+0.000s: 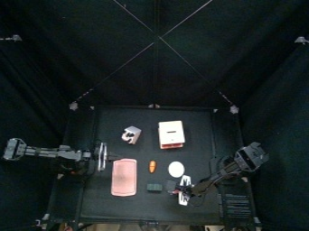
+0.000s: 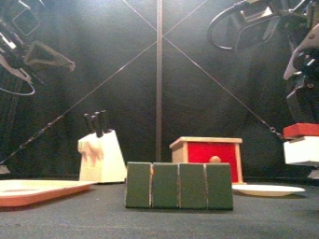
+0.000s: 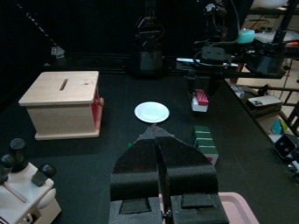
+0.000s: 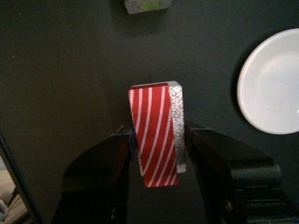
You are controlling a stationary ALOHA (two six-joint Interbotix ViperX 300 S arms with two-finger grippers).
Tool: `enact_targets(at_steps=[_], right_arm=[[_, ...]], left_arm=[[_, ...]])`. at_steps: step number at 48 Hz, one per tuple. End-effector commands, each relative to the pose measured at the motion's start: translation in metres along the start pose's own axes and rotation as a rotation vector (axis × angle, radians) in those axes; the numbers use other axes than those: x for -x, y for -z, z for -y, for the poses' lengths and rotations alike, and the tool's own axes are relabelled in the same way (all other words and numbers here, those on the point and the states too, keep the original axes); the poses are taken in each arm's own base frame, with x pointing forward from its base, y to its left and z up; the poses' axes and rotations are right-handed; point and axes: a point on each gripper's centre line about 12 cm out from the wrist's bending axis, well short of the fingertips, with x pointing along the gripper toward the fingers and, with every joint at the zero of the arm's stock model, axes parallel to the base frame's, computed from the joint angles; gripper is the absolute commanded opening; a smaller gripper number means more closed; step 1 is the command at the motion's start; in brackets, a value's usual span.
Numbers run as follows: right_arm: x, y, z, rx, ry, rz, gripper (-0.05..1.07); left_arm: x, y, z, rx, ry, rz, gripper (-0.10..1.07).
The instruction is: Put salmon sushi on small plate
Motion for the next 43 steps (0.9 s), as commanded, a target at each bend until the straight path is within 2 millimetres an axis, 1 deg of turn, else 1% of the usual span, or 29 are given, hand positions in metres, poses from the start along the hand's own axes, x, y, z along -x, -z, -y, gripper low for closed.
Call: enact_targets(at_steps=[1,8,12,27,36,43], right_arm=[[0.012,-0.010,-0.004,-0.008,-0.029,0.039,0.74],[0.015,-0.011,-0.004,-0.008,-0.032,0.046,0.74],[0.016,-0.015,0.001,-0.019,-0.028,0.058,0.74],[0.018,-0.031,0.028,-0.103,-0.002,0.078,0.74],[0.020,-0.040,0.052,-0.168,0.019,0.092,0.74],[0.018,-0.040,0.075,-0.221,0.051,0.087,0.74]], left_arm=[[-0.001,-0.006,0.000,0.001,0.000,0.021,-0.02],[-0.001,-0.006,0.000,0.001,0.000,0.021,-0.02],[-0.001,-0.006,0.000,0.003,0.000,0.021,-0.02],[-0.001,-0.005,-0.001,0.031,-0.010,0.018,-0.02],[-0.001,-0.004,-0.002,0.043,-0.015,0.017,-0.02],[-0.001,-0.004,-0.002,0.051,-0.018,0.017,-0.02]])
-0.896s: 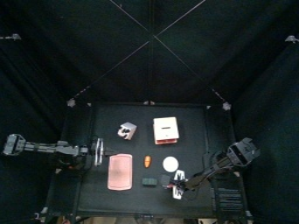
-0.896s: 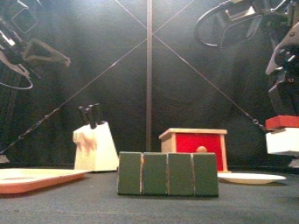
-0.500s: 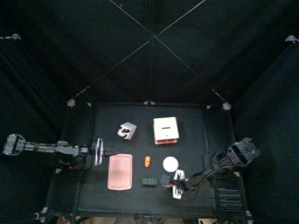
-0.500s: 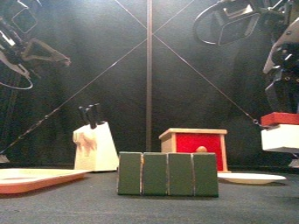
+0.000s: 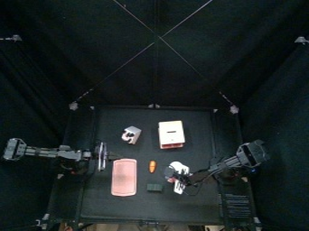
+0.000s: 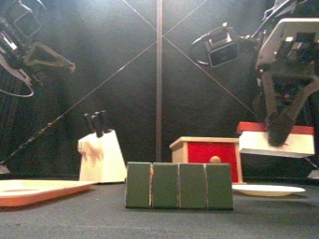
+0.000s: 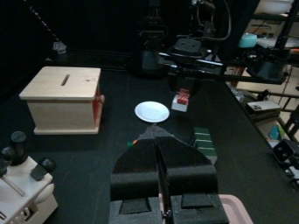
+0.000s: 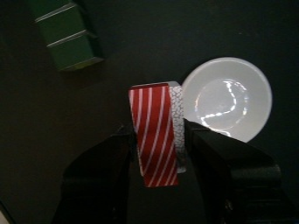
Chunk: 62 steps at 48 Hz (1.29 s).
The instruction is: Put salmon sushi on small plate
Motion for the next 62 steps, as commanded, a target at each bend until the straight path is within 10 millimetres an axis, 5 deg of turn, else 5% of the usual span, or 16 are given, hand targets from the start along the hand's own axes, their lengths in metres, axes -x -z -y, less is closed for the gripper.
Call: enact_targets(at_steps=[1,18,40,62], right_arm=[[0.009,-0.009,0.013,-0.045,-0.004,0.031,0.74],[-0.006,-0.006,0.040,-0.086,0.059,-0.003,0.75],[-0.022,-0.008,0.049,-0.079,0.102,-0.023,0.77],[-0.023,-0.010,0.048,-0.082,0.098,-0.019,0.93]], left_arm=[[-0.001,-0.005,0.001,0.006,0.001,0.017,-0.02],[-0.001,-0.003,0.000,0.008,0.000,0.011,-0.02],[-0.001,-0.003,0.000,0.008,0.000,0.011,-0.02],[-0.001,-0.003,0.000,0.008,-0.002,0.011,-0.02]])
